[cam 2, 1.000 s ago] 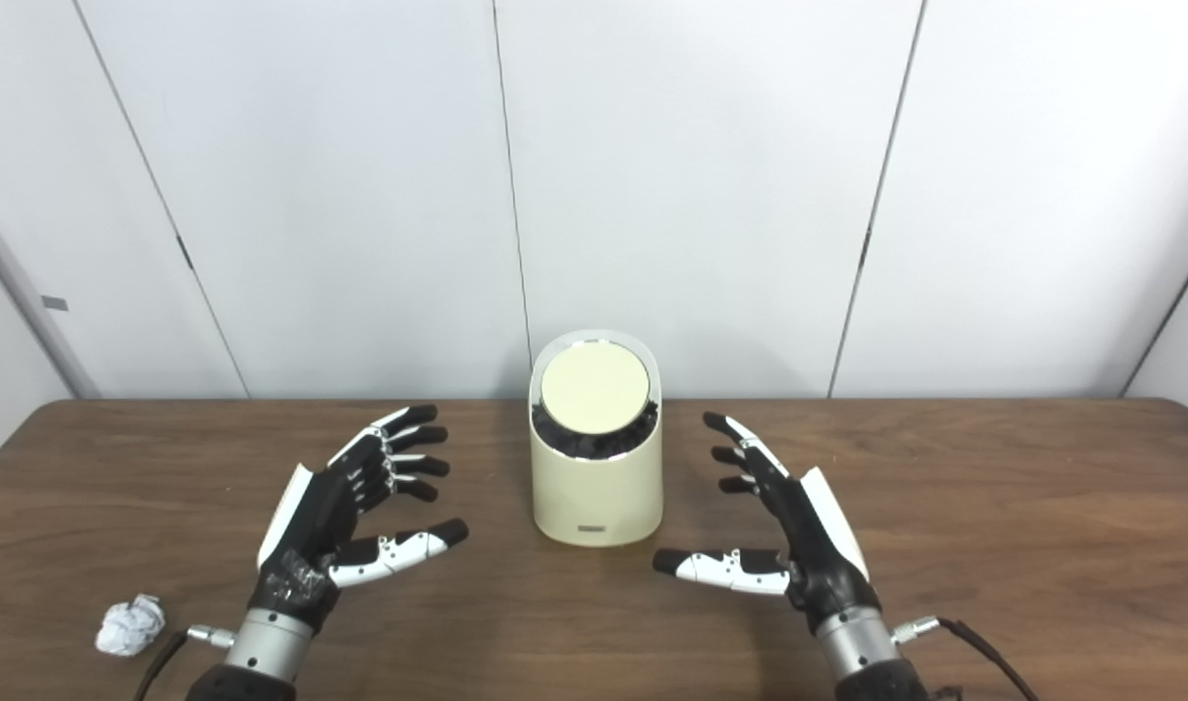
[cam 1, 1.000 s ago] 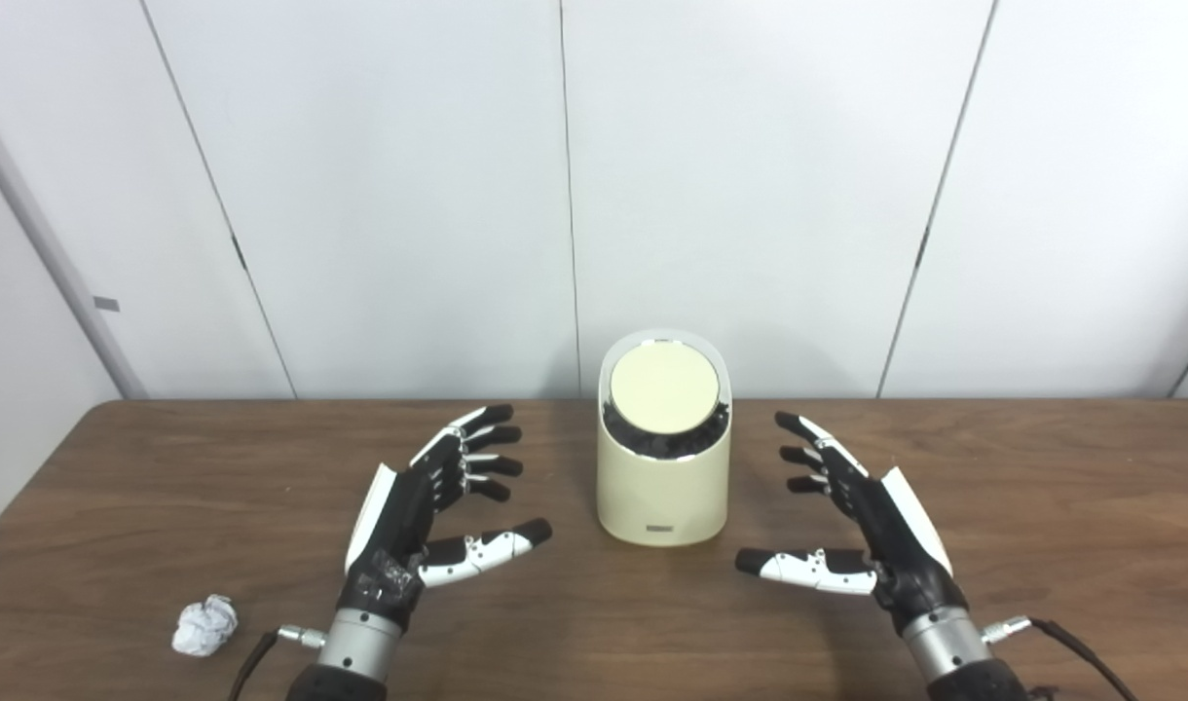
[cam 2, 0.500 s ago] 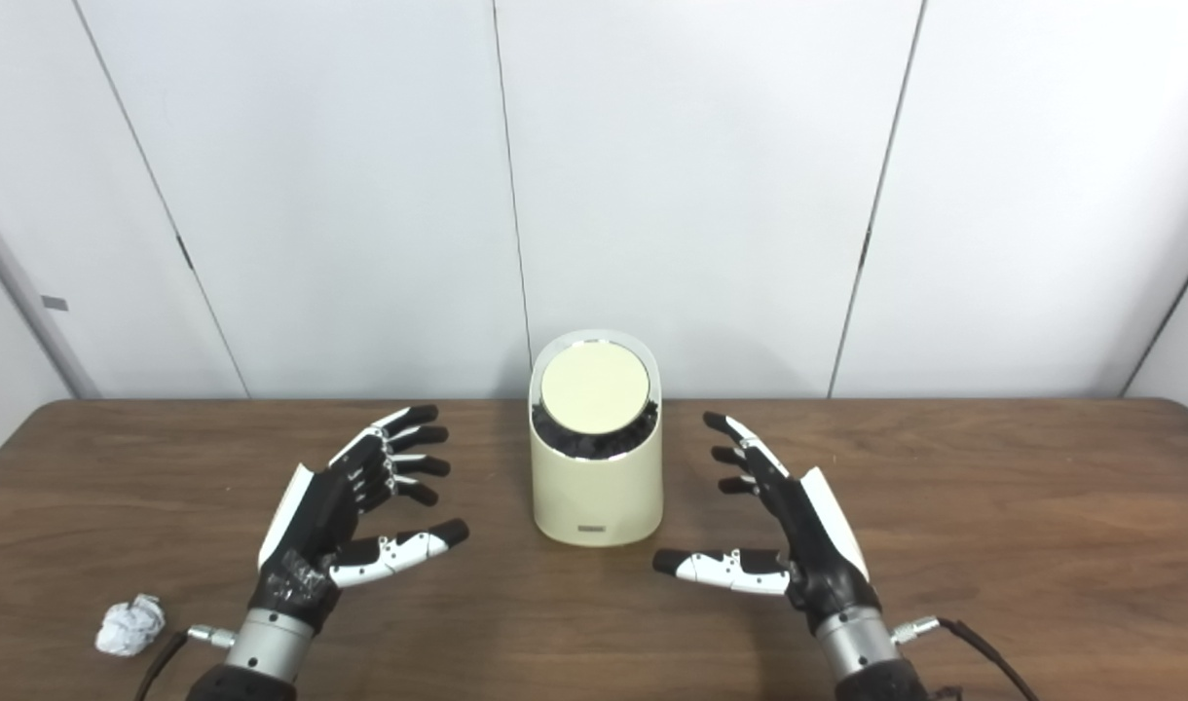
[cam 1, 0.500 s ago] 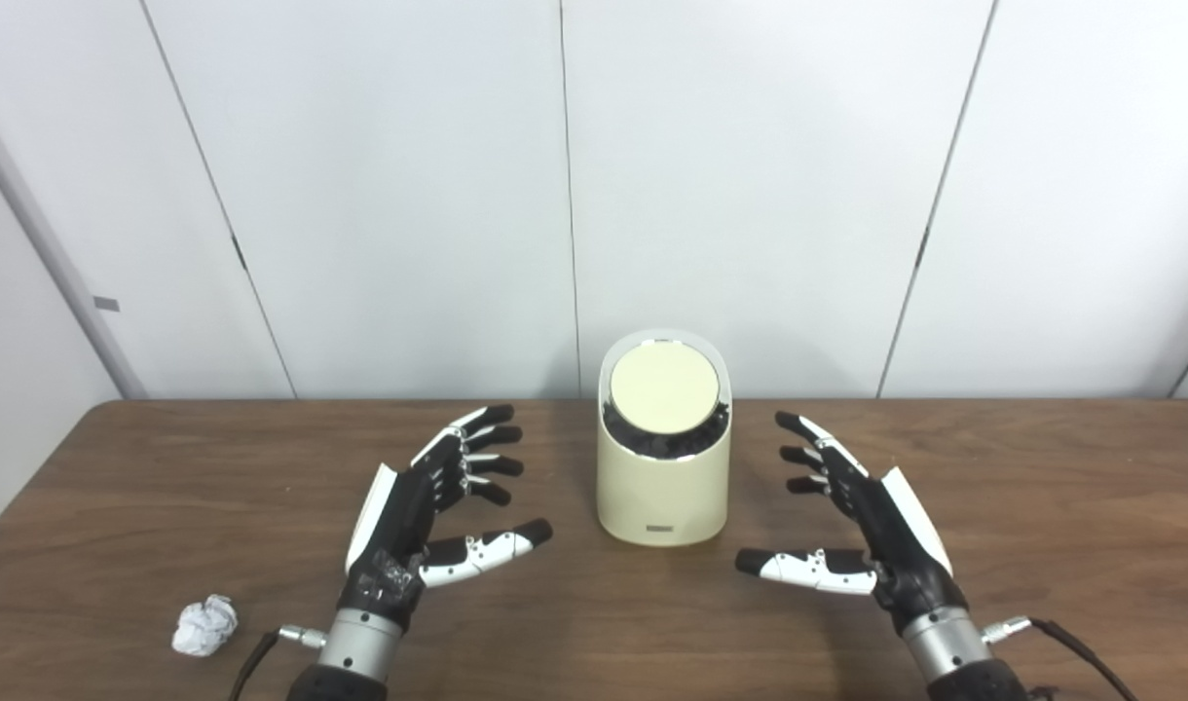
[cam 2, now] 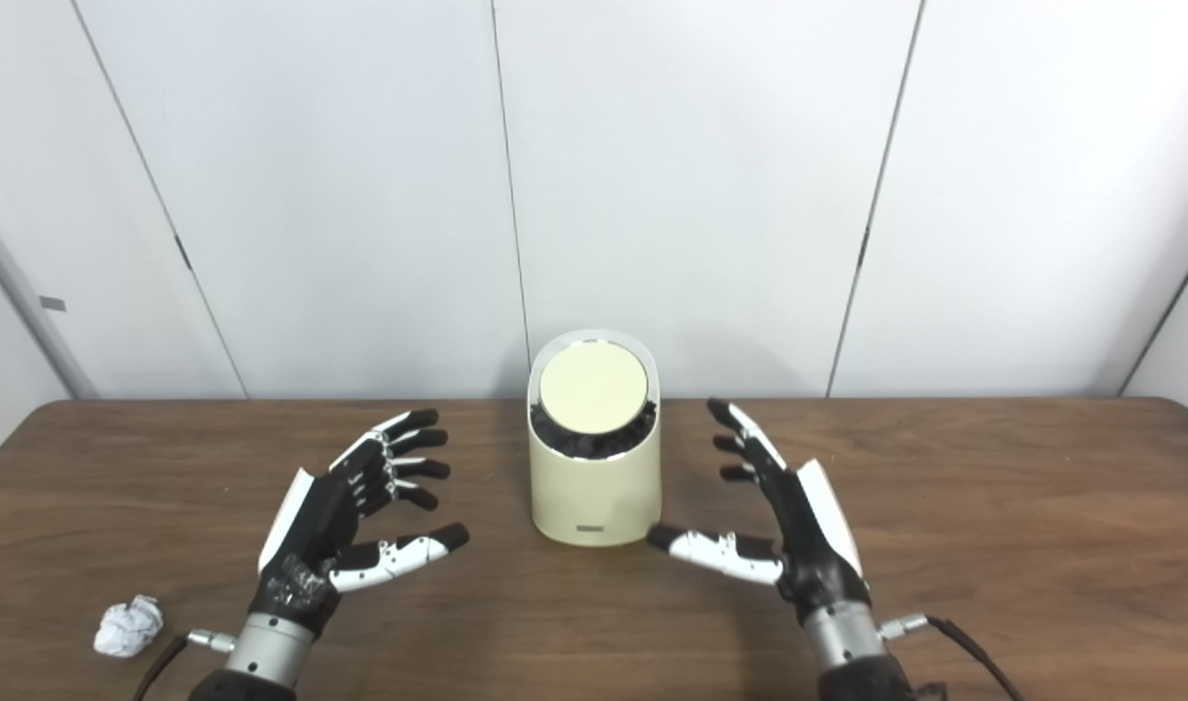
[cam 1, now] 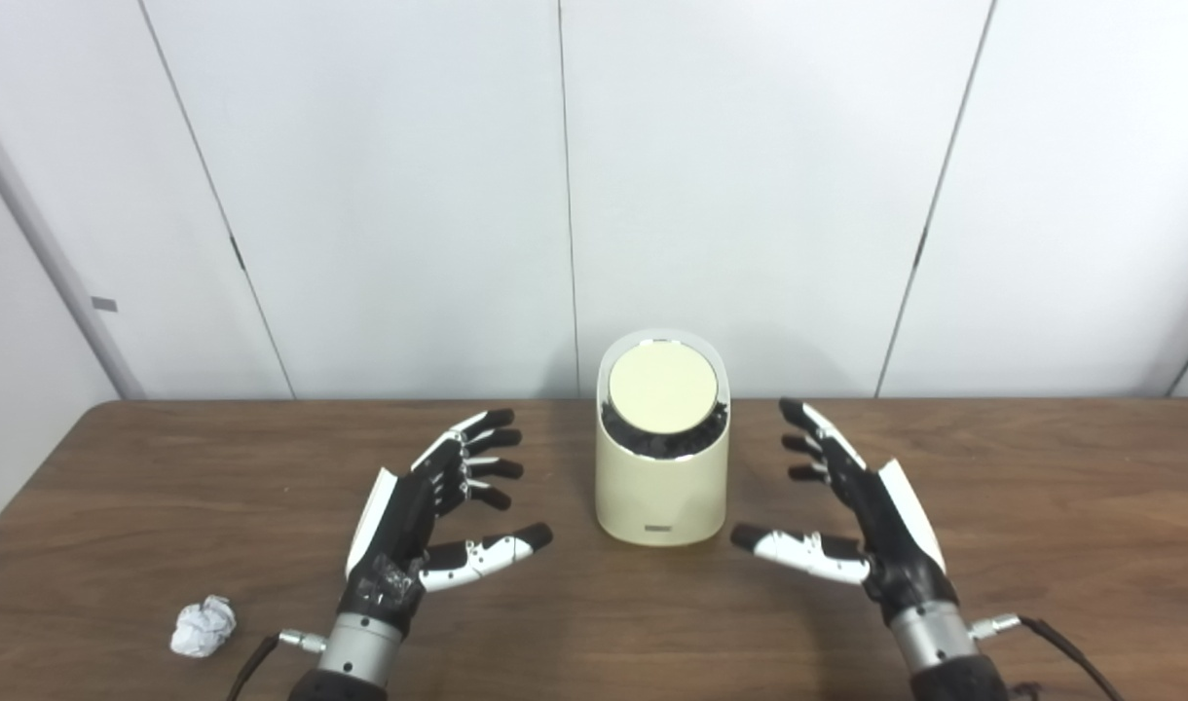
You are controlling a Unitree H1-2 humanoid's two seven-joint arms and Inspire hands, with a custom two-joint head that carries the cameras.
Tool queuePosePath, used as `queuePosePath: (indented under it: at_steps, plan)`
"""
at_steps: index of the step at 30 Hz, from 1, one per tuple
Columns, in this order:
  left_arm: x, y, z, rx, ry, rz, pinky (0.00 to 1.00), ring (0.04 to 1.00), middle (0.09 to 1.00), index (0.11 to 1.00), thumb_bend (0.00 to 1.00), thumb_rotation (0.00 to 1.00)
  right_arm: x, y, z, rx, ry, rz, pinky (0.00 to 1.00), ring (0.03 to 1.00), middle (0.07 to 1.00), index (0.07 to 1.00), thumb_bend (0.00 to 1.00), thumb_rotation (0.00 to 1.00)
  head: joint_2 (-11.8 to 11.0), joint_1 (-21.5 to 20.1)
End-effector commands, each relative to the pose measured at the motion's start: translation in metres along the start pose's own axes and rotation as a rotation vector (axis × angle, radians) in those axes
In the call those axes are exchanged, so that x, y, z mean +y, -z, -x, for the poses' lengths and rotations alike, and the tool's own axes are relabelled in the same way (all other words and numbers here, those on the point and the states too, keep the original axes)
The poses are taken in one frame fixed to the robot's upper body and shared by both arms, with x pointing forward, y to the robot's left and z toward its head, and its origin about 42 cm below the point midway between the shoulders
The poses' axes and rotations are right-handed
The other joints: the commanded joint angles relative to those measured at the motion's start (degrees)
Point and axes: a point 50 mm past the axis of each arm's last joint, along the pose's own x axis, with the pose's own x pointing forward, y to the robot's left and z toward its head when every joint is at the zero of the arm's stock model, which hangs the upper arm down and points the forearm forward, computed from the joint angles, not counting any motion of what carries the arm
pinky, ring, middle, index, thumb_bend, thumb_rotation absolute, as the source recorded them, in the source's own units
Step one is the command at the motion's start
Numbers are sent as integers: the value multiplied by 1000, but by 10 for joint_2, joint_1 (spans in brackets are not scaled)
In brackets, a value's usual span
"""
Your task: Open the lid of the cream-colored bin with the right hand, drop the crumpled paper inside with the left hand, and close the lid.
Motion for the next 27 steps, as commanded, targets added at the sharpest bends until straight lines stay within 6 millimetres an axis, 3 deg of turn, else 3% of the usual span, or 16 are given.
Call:
queuePosePath:
  at_steps: [1,8,14,21,27]
  plan:
    - [2,-15,-8,-86,-7,1,566,693,796,839,727,44,-7,-21,-21,-62,53,-2,780,883,915,950,828,494,1,-1]
    - [1,-16,-7,-83,-4,12,566,699,800,837,718,36,-8,-38,-50,-47,80,45,802,904,923,977,900,486,3,2]
    - [-1,-15,-4,-73,-9,8,601,695,790,835,722,45,-11,-52,-67,-21,55,102,788,931,951,1000,901,463,4,2]
    - [-2,-13,-5,-76,-6,2,596,689,791,835,706,46,-9,-63,-87,6,65,164,700,876,954,1000,947,489,1,3]
    - [-3,-13,-5,-75,-8,6,590,692,792,834,705,47,-6,-73,-98,7,56,181,669,851,939,1000,922,485,-1,5]
